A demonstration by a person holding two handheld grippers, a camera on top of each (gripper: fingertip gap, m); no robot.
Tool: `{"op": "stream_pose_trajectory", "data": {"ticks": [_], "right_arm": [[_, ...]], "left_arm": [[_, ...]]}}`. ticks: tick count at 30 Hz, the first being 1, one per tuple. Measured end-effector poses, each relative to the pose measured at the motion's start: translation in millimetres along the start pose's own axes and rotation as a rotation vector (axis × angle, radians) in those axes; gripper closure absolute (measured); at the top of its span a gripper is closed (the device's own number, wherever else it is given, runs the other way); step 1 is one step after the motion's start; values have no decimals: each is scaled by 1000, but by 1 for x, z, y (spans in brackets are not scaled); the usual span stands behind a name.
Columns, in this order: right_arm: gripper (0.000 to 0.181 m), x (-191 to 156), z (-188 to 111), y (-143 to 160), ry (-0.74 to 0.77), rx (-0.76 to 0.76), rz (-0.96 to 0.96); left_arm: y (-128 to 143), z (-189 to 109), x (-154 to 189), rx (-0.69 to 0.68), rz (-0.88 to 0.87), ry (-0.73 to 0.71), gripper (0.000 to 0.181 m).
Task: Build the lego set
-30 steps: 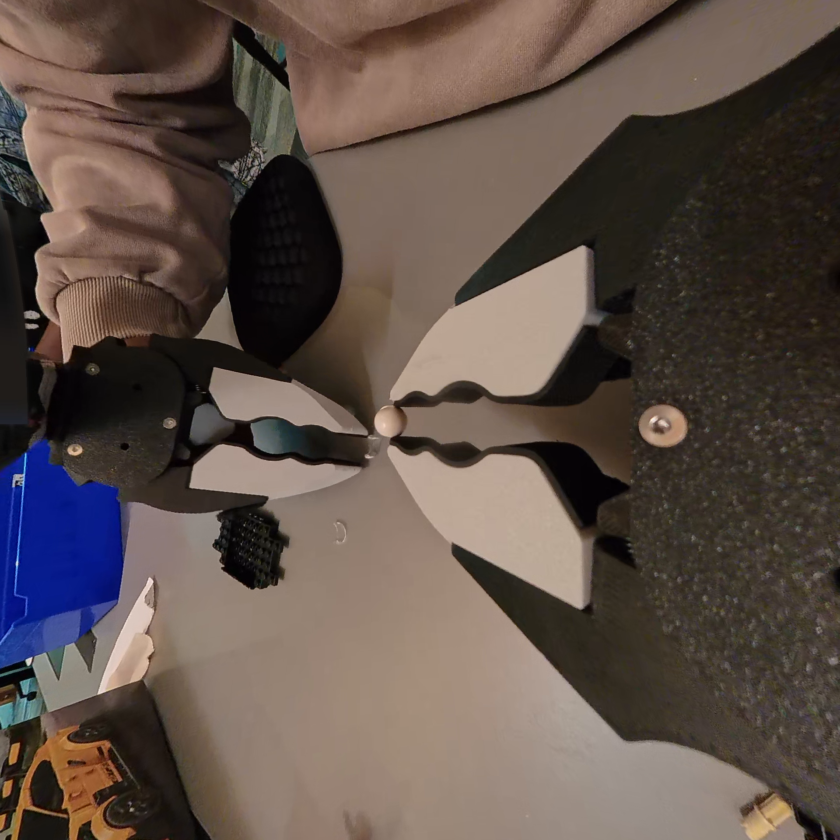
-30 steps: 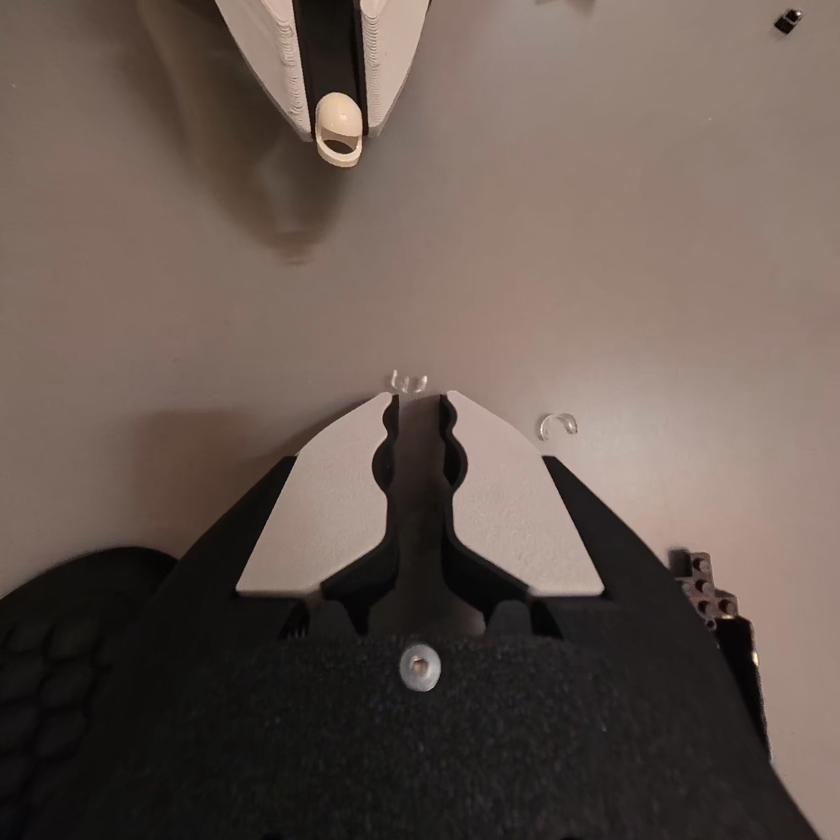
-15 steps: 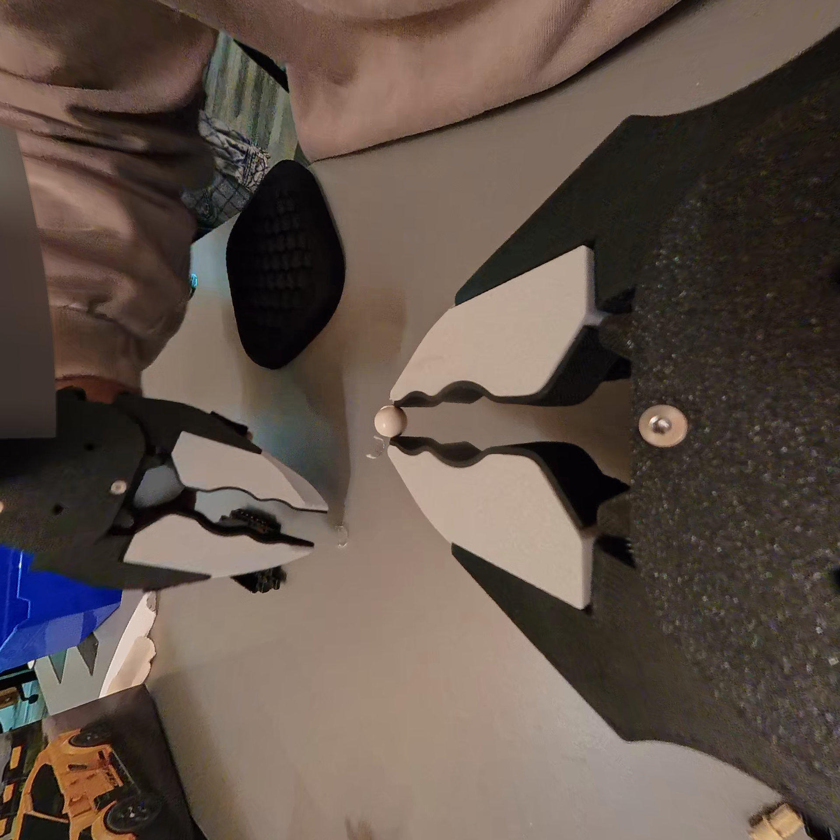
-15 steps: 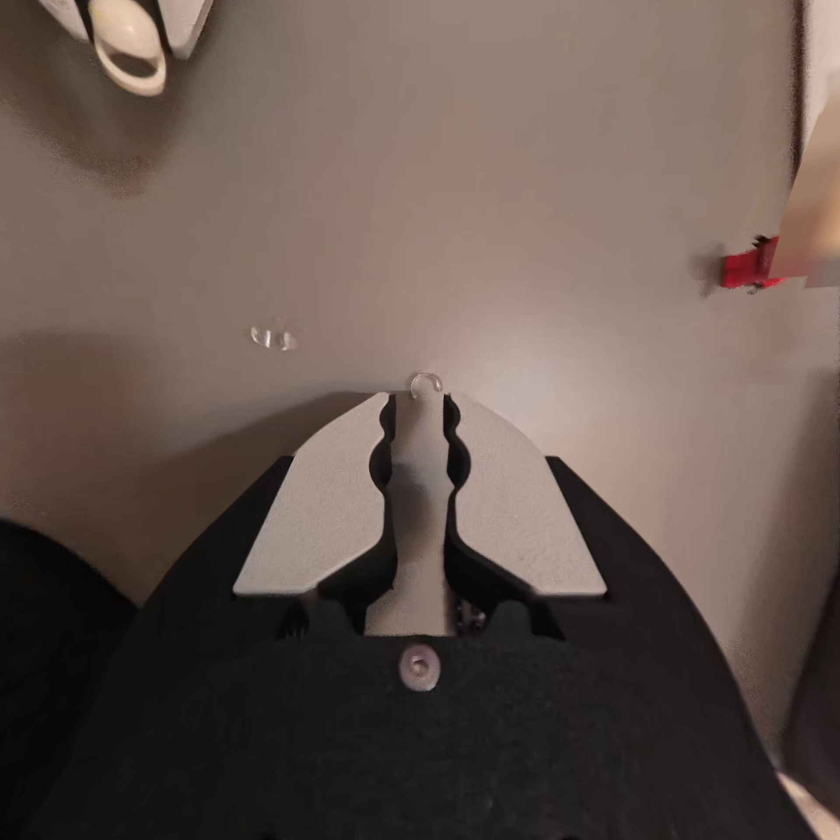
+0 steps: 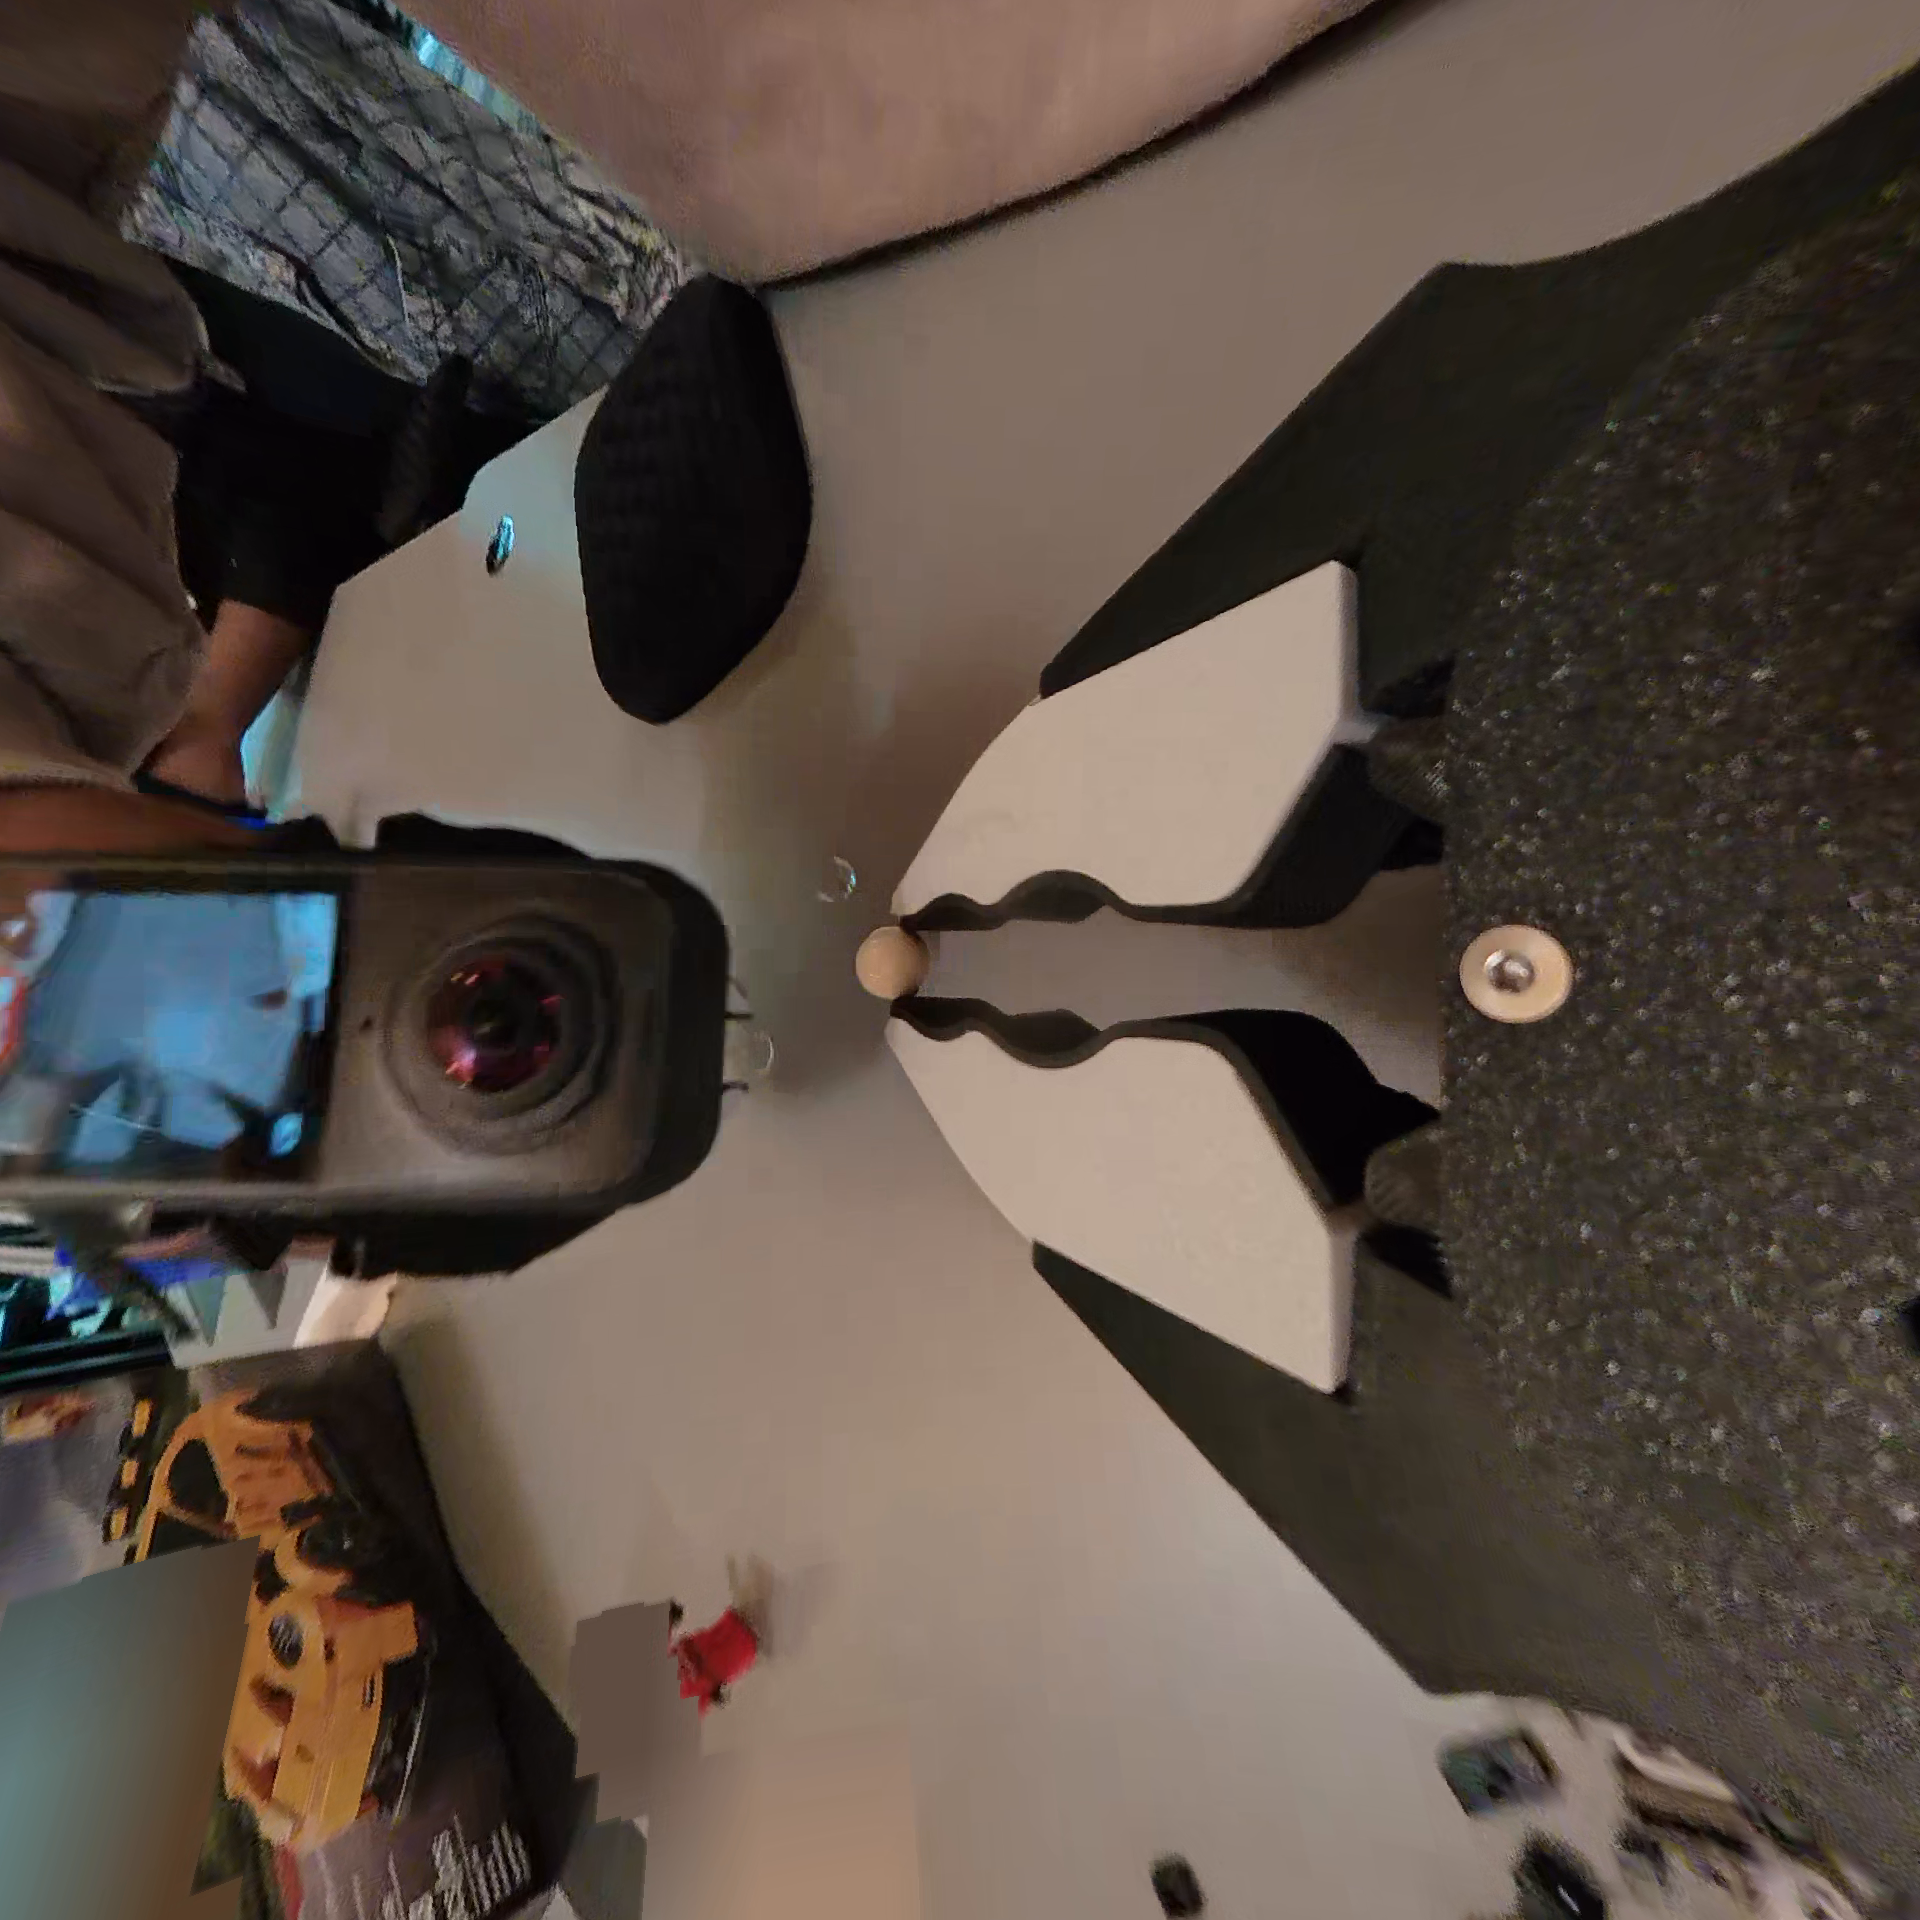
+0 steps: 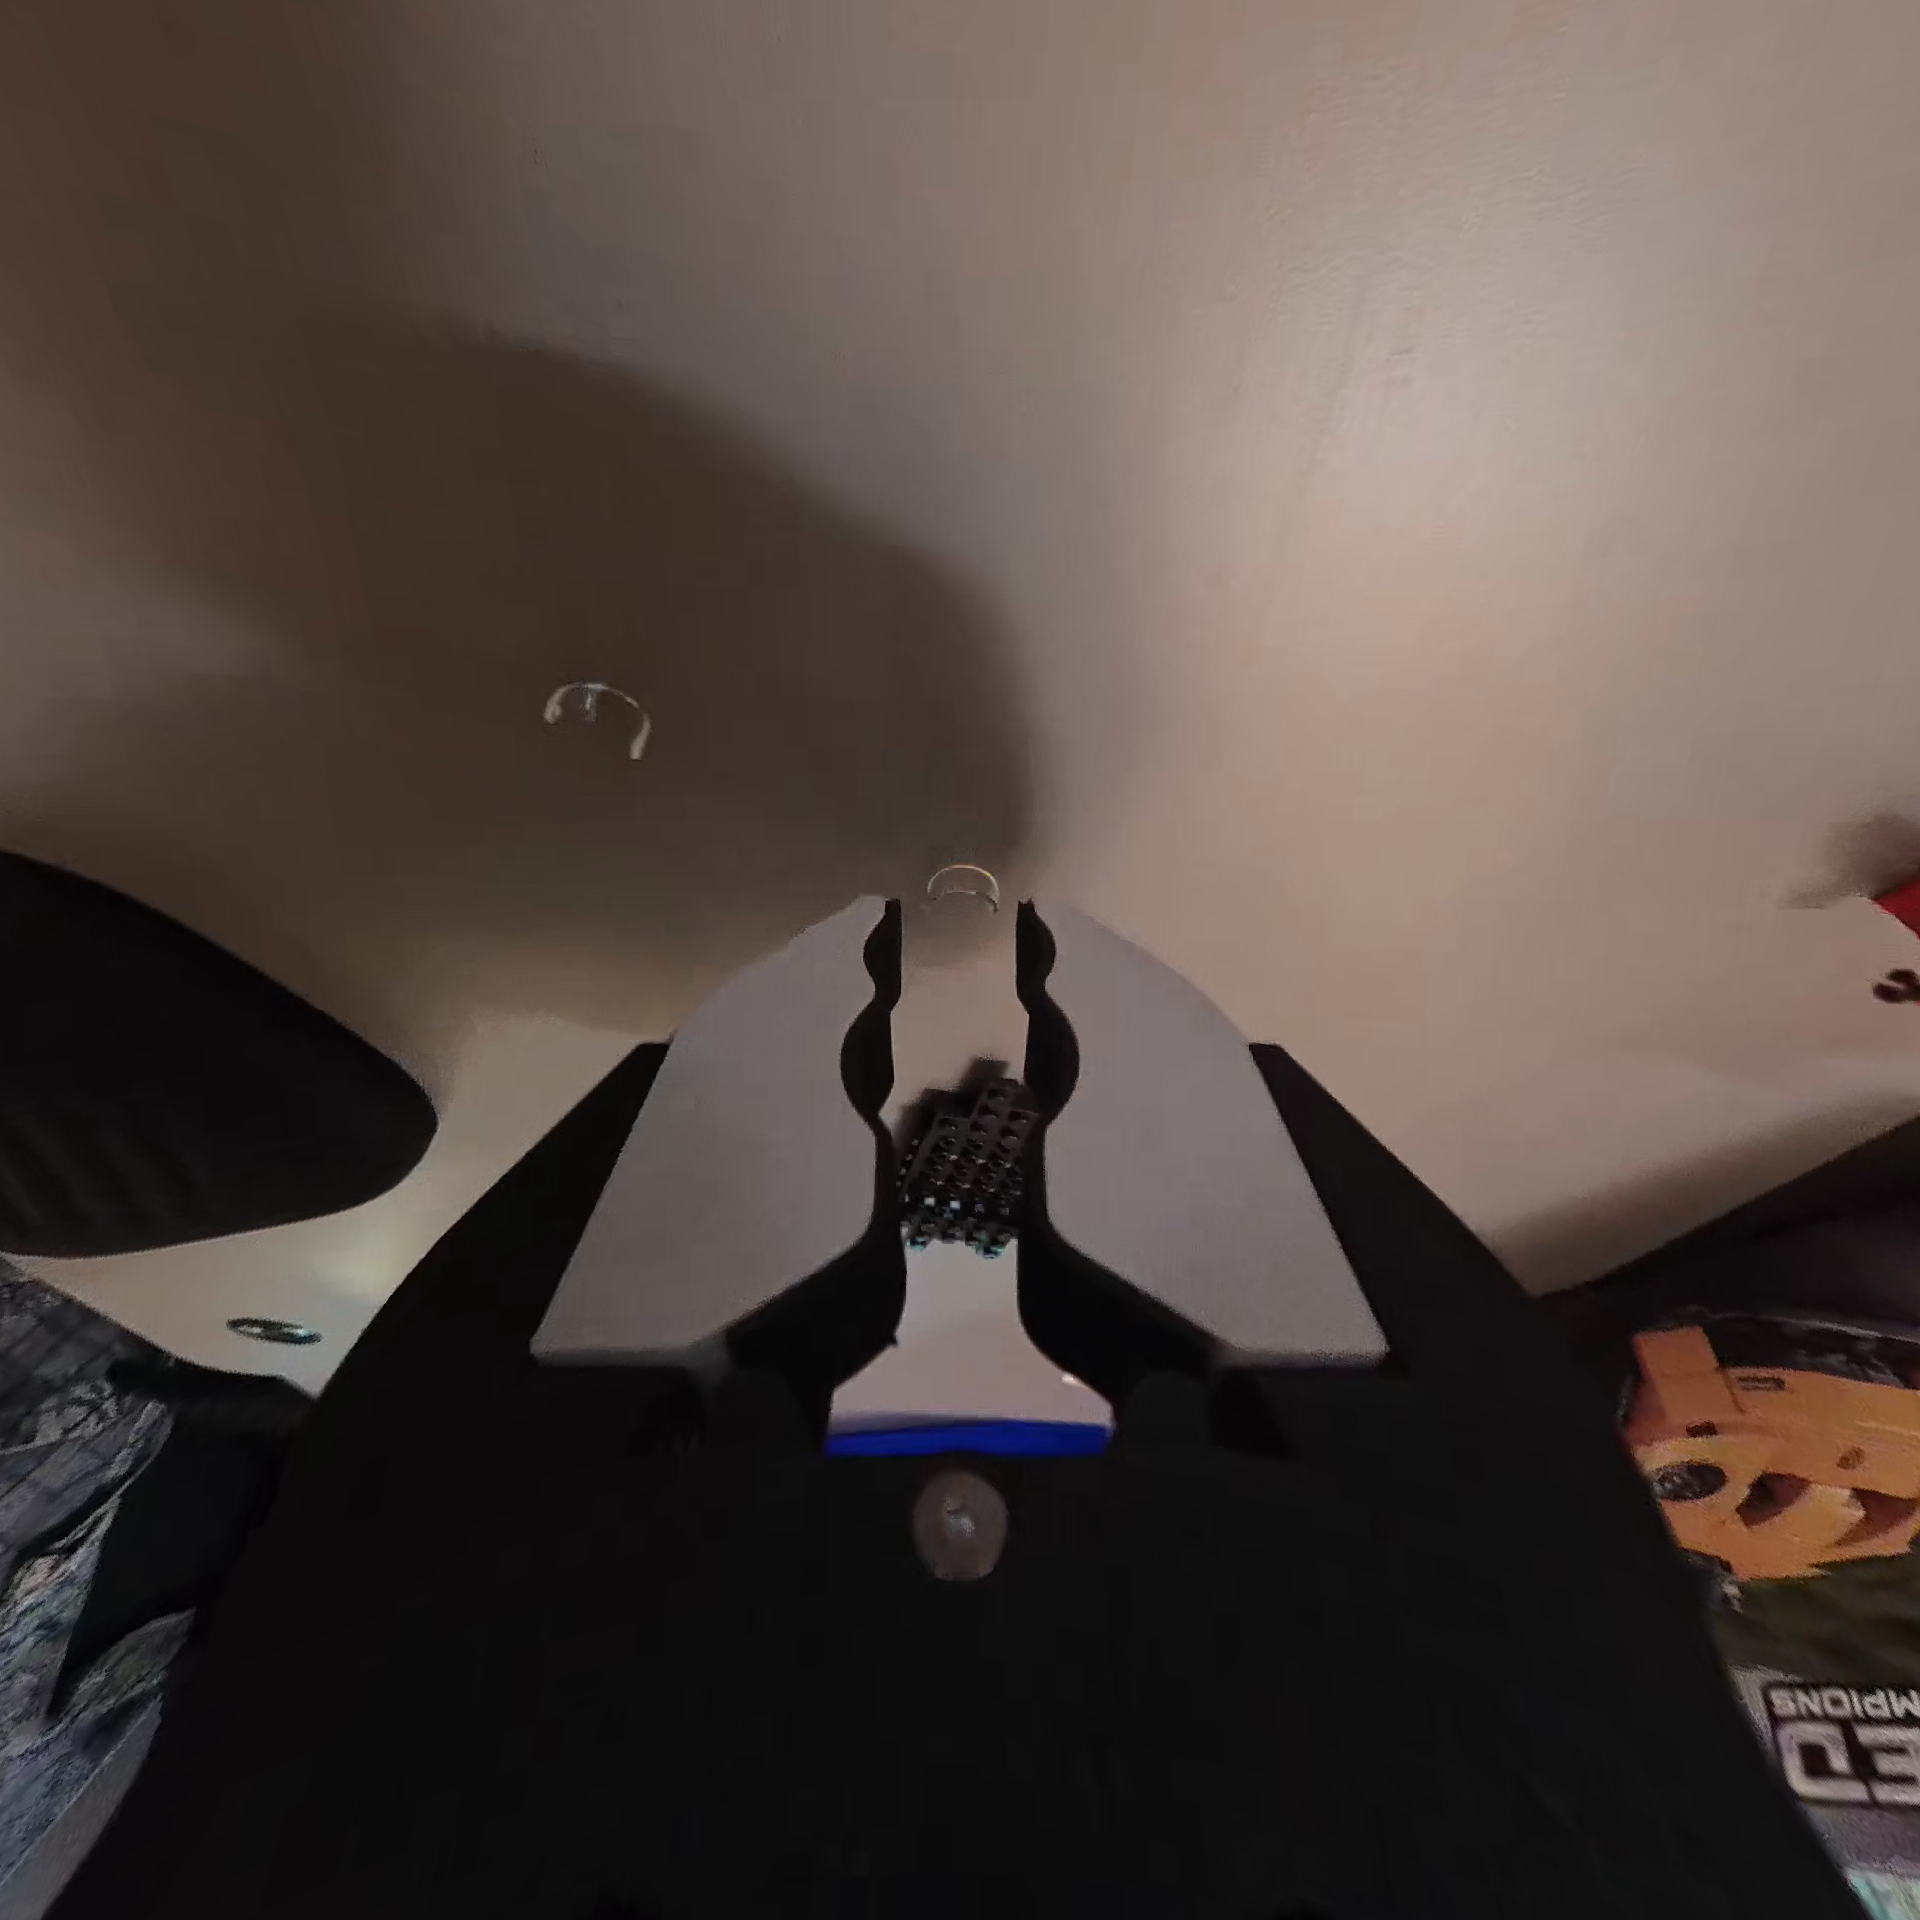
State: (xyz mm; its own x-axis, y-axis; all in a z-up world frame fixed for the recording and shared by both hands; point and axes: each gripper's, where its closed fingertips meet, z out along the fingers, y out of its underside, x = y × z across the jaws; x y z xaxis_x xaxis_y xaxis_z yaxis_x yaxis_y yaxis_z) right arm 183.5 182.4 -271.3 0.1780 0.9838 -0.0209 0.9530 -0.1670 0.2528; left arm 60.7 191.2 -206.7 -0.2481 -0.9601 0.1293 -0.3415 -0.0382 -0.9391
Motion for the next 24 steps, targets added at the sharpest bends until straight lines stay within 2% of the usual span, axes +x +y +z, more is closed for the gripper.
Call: {"op": "stream_pose_trajectory", "data": {"ticks": [8,21,24], "right_arm": [[164,2,6,1,13,-174,20],[168,0,8,1,22,-311,-29],[169,-2,7,1,35,-268,-29]], "left_arm": [[-2,-43,-20,39,-27,-94,169],[-5,-46,-19,38,-1,-99,169],[-5,-45,-18,37,-2,-96,169]]}}
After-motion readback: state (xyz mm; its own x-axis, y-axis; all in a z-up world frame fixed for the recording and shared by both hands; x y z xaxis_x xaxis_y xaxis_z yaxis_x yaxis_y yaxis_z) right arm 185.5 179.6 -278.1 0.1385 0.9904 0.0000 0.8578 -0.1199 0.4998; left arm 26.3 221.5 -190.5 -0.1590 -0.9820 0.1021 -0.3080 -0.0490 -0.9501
